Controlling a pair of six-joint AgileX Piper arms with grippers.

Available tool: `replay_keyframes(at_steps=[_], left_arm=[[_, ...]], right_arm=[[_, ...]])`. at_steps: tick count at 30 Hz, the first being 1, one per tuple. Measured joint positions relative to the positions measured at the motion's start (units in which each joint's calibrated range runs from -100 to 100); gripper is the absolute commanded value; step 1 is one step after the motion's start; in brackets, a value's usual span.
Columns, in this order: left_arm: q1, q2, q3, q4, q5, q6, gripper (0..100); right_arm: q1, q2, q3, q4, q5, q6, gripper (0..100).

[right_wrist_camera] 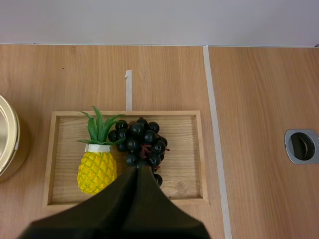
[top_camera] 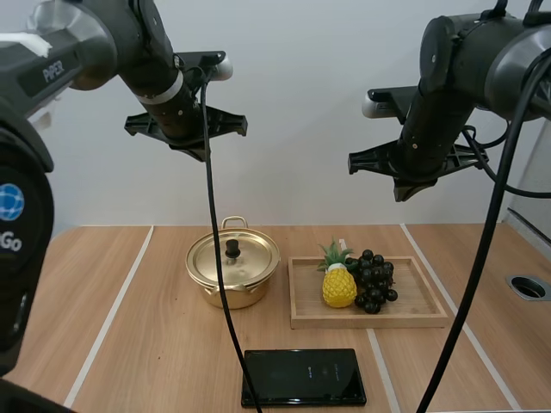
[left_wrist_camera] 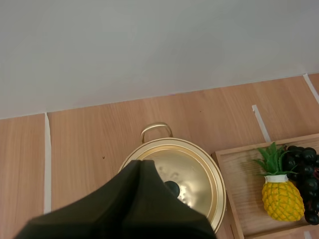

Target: Open the pot, put the grape inside, and close it

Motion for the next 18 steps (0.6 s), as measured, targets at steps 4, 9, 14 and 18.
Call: replay_keyframes(at_steps=[4,9,14,18], left_arm=[[0.00,2.14,0.00,0.00,0.32,0.00,0],[0.00,3.02,0.00,0.00,0.32,0.00,0],[0.00,3.02,0.00,0.10,2.31,0.00,0],[0.00,3.02,0.00,0.42,2.85,0.00,4]], right_arm=[[0.00,0.00,0.00,0.00,0.00,0.00,0],[0.00,0.00,0.00,-0.25,0.00,0.00,0],[0.00,0.00,0.00,-1.03,0.00,0.00,0],[0.00,0.00,0.00,-1.26,0.00,0.00,0]])
